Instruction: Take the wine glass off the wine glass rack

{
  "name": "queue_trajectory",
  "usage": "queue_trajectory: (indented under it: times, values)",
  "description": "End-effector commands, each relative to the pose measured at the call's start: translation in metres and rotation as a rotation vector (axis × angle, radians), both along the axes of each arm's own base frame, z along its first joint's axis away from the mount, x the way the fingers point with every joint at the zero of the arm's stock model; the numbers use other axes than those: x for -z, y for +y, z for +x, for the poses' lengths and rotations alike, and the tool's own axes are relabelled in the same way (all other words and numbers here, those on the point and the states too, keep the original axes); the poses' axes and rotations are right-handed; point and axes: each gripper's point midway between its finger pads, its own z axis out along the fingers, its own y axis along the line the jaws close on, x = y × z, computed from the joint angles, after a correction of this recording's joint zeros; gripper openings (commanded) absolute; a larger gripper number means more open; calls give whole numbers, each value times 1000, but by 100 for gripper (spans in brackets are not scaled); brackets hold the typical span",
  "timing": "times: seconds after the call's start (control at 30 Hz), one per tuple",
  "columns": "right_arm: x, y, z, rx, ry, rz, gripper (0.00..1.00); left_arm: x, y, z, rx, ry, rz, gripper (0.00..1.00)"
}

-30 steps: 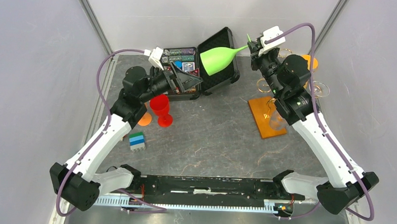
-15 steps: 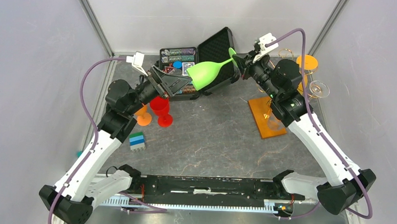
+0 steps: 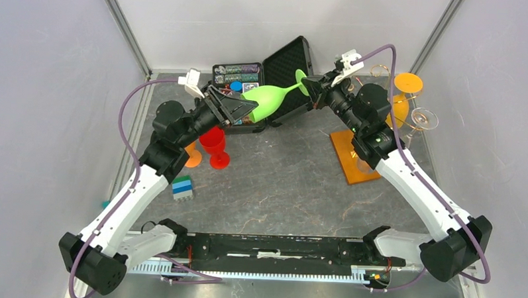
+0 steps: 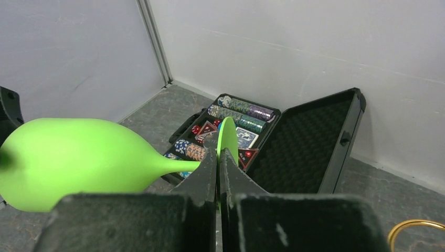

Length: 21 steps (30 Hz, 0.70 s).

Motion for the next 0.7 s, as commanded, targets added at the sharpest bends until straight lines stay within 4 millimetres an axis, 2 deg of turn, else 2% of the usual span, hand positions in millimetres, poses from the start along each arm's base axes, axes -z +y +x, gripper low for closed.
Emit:
queue_trajectory:
  times: [0.0, 0.13, 0.23, 0.4, 0.5, 0.57, 0.67]
  values:
    - [-6, 9, -3, -31, -24, 58, 0, -13, -6, -1, 36, -13, -44, 55]
    - [4, 17, -5, -49, -6, 57, 0, -8, -7, 2, 33, -3, -39, 45]
    - [7, 22, -7, -60, 0, 54, 0, -7, -6, 3, 25, -11, -28, 33]
    - [10, 23, -10, -64, 5, 53, 0, -2, -3, 4, 9, -12, 12, 3]
    - [9, 23, -12, -69, 1, 50, 0, 1, 0, 2, -2, -24, 51, 2]
    - [9, 24, -14, -77, 0, 44, 6, 4, 2, 1, -10, -31, 91, 2]
    - [8, 22, -16, -78, -11, 24, 36, 11, 8, -2, -23, -36, 176, 2]
